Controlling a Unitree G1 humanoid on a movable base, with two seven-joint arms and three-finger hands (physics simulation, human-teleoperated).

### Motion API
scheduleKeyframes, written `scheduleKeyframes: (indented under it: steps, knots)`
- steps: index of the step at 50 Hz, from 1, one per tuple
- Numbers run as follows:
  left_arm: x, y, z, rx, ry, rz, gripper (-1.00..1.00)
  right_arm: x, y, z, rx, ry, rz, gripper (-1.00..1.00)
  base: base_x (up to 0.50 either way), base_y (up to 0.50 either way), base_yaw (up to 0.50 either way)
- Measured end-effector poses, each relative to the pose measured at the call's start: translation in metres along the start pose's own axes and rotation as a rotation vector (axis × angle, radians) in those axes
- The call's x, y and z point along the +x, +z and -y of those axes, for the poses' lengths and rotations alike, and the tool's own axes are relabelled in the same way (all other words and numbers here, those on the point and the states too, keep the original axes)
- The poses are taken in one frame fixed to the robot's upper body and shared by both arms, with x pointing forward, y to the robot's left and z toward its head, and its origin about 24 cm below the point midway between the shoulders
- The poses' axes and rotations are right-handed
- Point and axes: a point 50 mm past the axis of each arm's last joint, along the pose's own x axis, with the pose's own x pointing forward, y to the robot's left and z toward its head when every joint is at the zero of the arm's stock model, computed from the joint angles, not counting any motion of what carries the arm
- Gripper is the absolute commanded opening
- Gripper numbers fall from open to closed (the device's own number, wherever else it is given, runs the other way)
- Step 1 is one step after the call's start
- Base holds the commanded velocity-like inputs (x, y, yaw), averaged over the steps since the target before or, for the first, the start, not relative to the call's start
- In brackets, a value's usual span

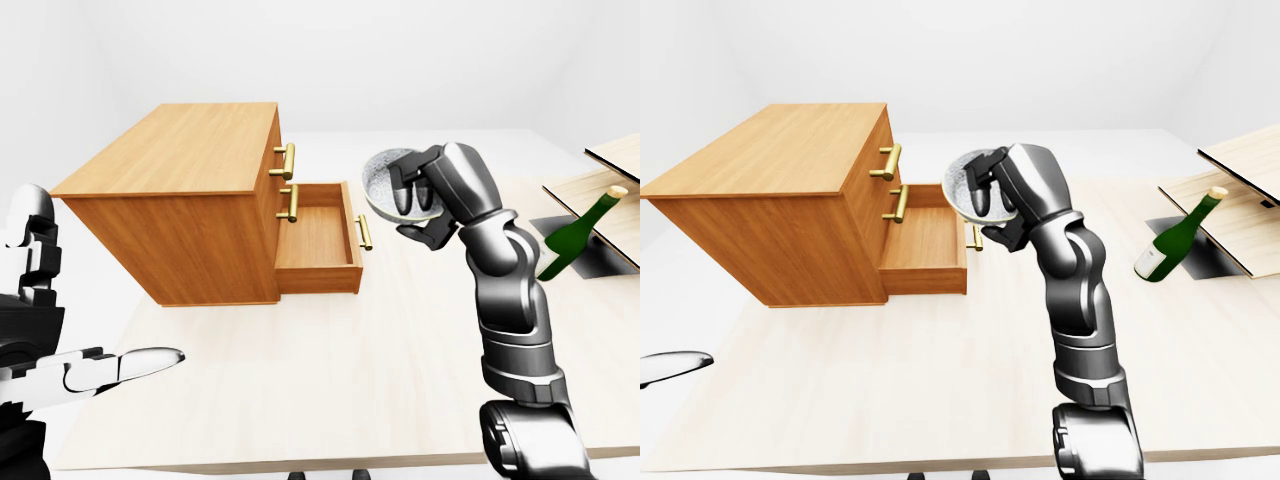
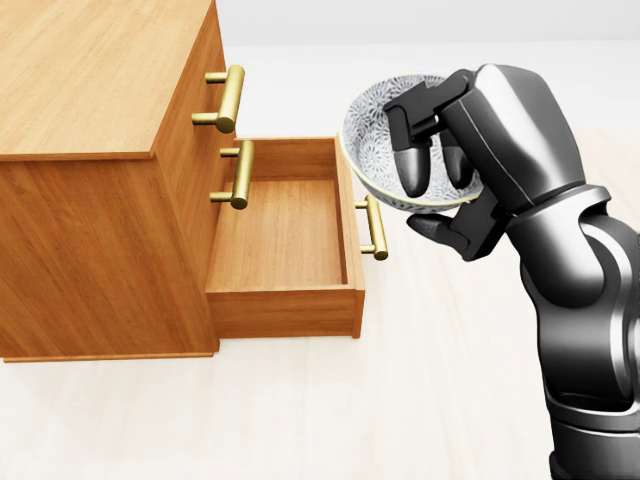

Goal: Put the bowl on top of the cabinet.

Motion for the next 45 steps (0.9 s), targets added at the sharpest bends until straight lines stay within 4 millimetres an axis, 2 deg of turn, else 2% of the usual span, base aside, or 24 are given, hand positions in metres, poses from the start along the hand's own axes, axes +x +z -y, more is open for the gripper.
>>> scheduleKeyframes:
  steps: [37,45]
  knots:
    - [0.001,0.0,0.002,-0.002,-0.007,-0.006,1.0,0.05,0.086,0.009,-0.018,0.061,0.291,-1.0,0.0,0.0,0.0]
    - [0.001,0.0,0.002,-0.002,-0.008,-0.008,1.0,0.062,0.099,0.011,-0.016,0.076,0.312,-1.0,0.0,0.0,0.0]
